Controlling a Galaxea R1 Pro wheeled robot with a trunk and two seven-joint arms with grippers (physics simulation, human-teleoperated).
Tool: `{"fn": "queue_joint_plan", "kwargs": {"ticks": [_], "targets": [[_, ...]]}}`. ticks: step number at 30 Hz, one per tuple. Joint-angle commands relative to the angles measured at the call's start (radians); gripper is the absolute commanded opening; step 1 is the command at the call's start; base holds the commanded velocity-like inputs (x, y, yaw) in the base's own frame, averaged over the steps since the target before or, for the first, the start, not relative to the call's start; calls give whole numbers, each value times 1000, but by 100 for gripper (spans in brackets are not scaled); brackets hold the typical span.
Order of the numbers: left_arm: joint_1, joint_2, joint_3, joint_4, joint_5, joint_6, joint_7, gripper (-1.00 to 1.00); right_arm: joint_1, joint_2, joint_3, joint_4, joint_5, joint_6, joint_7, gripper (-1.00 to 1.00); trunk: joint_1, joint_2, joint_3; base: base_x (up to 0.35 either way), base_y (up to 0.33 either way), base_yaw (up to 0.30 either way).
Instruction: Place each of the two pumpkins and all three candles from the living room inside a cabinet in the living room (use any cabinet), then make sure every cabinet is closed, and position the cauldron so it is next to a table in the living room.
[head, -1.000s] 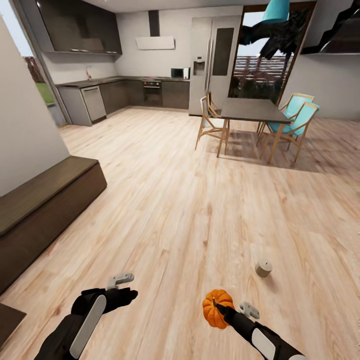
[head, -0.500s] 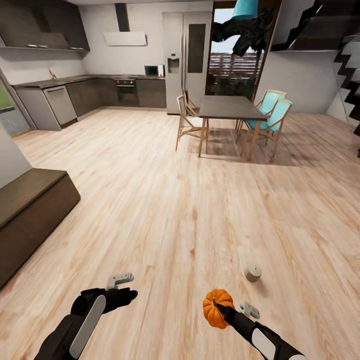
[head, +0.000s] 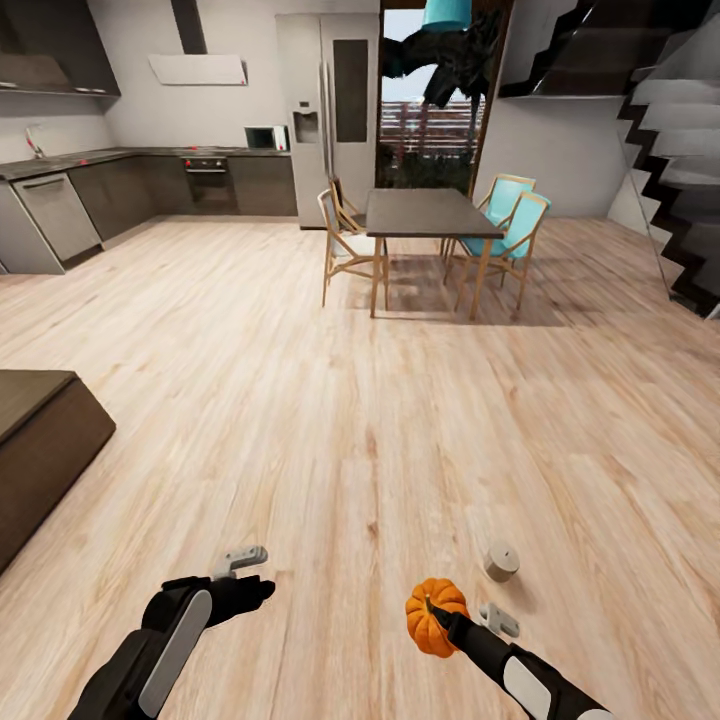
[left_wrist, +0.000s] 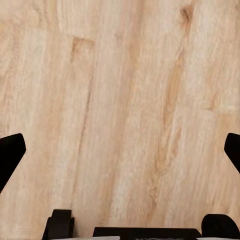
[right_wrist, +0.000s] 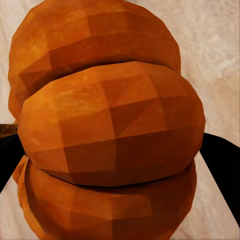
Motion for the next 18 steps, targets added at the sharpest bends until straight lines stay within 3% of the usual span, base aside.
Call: {"fn": "queue_joint_plan", "kwargs": {"ticks": [1,18], "targets": [[-1,1,-2,-1,10,2,10,100,0,-1,2,-1,-9,4,1,-100,0,0,-1,315,180,-18],[-1,3,-2,-1,10,0,10,100,-1,0,3,-1,-9,4,0,-100,0,0,-1,296,207,-3]]}}
